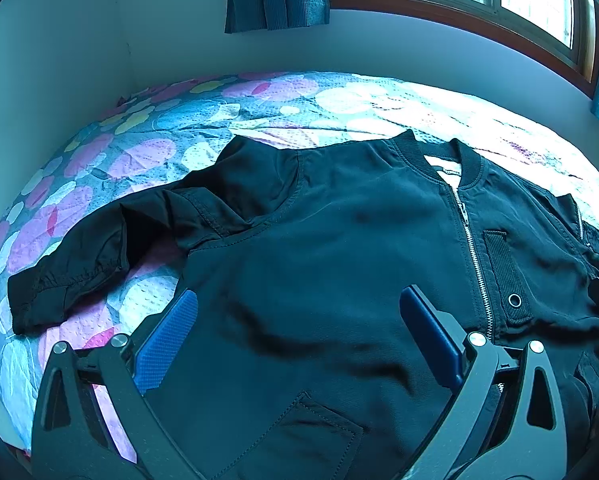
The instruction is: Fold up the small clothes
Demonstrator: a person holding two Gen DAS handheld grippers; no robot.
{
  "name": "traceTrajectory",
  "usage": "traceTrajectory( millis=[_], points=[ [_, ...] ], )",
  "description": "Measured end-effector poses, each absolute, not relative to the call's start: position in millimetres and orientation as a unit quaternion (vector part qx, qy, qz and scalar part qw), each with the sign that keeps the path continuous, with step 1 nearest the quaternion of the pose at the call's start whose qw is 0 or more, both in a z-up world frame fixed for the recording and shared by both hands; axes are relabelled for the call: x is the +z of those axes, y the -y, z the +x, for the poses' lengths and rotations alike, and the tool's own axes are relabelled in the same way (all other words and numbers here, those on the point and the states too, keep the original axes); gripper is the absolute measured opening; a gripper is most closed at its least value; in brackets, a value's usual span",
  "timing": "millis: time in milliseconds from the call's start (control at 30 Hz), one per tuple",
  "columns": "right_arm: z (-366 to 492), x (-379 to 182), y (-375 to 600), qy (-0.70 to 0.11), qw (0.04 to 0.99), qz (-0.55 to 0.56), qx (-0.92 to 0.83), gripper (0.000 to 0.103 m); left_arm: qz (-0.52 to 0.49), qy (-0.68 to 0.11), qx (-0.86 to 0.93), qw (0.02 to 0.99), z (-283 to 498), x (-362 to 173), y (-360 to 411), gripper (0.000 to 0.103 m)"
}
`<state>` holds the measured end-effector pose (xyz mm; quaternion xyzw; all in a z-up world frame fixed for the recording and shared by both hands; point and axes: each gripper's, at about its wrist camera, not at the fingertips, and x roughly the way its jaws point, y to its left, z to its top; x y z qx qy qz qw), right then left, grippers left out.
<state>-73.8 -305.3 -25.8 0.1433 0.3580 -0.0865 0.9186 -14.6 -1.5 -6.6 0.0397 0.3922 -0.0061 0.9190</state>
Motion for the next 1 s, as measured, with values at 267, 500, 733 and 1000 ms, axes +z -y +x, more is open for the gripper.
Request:
traceTrajectory(
  millis=[267, 500, 733, 1000],
  points=[
    [-73.0, -27.9, 304.1, -0.360, 0.918, 0.145, -0.086, 0.099, 0.039, -0.394, -0.006, 0.918, -14.9, -7.3, -0.1, 0.101],
    [-73.0, -30.7, 304.0, -0.363, 0.916, 0.146, -0.085, 0.099, 0.036, -0.396, -0.001, 0.918, -15.2, -9.4, -1.0, 0.101],
    [-73.0, -31.0, 302.5, -0.365, 0.916, 0.146, -0.086, 0.099, 0.037, -0.399, 0.000, 0.916, -14.2, -12.0, -0.5, 0.101],
    [-72.2, -31.5, 302.3, -0.367, 0.915, 0.146, -0.086, 0.099, 0.037, -0.399, 0.000, 0.916, -14.4, -12.5, -1.8, 0.101]
  ],
)
